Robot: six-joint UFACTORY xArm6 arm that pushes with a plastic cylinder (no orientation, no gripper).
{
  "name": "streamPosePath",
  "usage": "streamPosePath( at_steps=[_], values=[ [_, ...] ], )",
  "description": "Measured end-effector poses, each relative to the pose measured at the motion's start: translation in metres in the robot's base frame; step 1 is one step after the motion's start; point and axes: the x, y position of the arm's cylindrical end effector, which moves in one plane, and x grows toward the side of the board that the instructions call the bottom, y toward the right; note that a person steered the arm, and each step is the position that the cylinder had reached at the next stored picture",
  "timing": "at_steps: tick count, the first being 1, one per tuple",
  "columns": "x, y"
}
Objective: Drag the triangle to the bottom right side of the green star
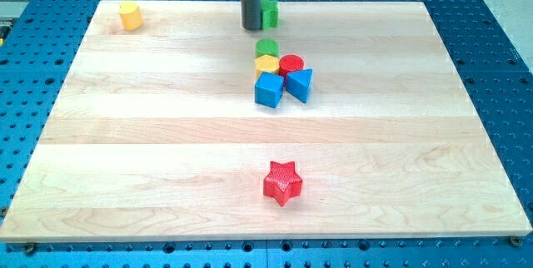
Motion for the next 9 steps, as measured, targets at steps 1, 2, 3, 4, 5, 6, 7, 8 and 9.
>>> streamPosePath(
  at_steps=[1,2,3,4,5,6,7,8,9],
  values=[
    [0.014,-0.002],
    [0.017,-0.040],
    [0.102,-0.072],
    [0.186,-0.051],
    [0.216,0.001],
    [0.205,0.034],
    [0.170,0.069],
    [0.140,0.102],
    [0.095,0.108]
  ],
)
